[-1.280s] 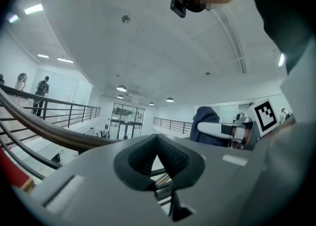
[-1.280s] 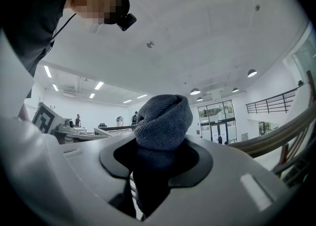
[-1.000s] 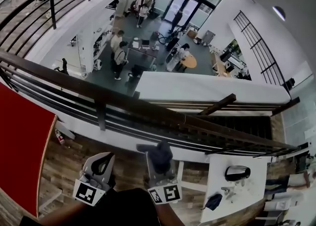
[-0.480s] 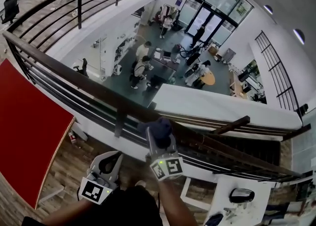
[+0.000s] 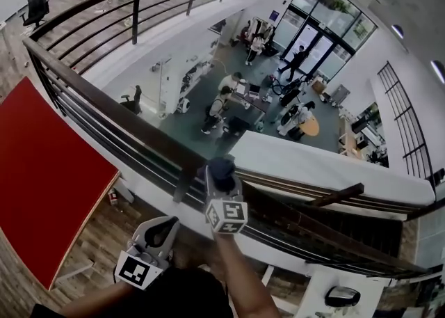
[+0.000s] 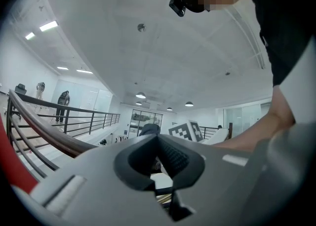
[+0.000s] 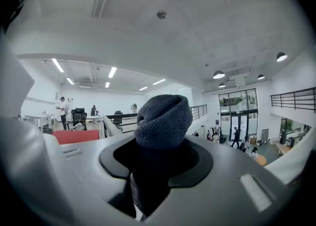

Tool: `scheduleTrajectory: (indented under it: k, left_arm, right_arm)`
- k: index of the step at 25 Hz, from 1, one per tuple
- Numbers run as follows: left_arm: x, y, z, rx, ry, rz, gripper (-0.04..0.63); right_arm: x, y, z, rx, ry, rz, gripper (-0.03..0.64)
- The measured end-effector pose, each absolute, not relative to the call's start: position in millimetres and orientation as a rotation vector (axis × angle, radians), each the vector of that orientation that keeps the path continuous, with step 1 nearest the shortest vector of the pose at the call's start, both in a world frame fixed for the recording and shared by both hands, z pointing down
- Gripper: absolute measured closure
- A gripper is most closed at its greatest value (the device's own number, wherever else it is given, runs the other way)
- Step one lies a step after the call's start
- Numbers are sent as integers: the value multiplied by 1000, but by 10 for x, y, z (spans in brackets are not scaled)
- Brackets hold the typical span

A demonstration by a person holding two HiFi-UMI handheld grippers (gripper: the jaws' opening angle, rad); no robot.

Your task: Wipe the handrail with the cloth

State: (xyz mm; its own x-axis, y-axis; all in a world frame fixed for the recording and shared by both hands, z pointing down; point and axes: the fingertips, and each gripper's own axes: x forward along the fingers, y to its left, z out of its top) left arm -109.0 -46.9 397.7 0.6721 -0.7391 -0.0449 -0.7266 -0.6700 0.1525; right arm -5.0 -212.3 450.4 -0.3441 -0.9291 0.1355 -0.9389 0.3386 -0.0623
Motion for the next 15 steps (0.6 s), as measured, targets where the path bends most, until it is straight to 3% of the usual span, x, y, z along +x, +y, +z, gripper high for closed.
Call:
scheduleTrajectory:
  k: [15]
  left_arm:
    - [-1075, -526, 3984, 2731, -1200, -142, 595]
  right_arm:
    - [19, -2137, 5006, 1680, -2117, 161, 459]
